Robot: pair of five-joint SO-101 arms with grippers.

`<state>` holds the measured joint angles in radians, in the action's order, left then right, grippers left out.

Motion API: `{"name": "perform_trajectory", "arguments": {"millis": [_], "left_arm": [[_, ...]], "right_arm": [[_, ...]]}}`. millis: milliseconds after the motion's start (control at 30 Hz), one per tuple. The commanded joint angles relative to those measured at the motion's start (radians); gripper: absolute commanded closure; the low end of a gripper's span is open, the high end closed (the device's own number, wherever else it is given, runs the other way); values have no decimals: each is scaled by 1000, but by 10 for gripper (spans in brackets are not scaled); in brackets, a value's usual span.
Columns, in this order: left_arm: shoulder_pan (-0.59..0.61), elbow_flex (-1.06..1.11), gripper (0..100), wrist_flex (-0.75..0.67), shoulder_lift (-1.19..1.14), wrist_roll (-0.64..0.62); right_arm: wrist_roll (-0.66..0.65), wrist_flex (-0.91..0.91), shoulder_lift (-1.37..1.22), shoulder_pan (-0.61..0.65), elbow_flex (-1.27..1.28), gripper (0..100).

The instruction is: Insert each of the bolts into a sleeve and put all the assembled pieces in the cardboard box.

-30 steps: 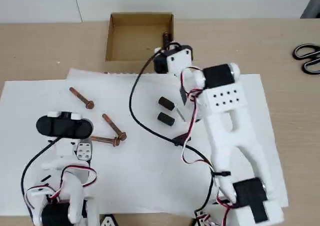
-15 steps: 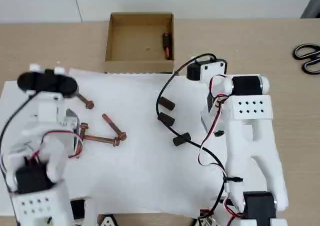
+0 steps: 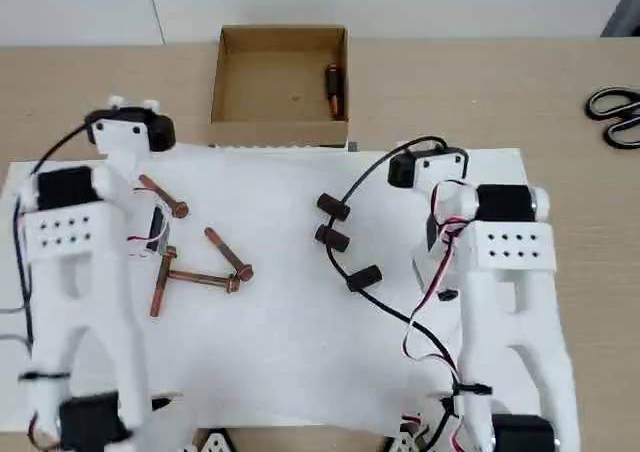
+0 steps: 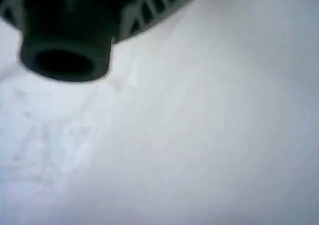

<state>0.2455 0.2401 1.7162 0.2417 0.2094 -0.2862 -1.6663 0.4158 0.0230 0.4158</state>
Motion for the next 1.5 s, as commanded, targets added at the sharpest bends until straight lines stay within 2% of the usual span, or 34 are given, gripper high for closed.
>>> {"name": "perform_trajectory", "arguments": {"millis": [0,167,633,1033,1467], "left_arm": [[5,-39,917,29,-106,25],[3,-42,913,-31,-215,60],[6,-42,912,-172,-368,138],[6,-36,912,-255,-390,138],[66,-41,916,-313,-586,140]], "right_arm": [[11,18,56,-58,9,995],[6,19,81,-97,31,995],[5,19,107,-96,31,995],[5,21,101,-96,32,995],[3,19,102,-96,32,995]]}}
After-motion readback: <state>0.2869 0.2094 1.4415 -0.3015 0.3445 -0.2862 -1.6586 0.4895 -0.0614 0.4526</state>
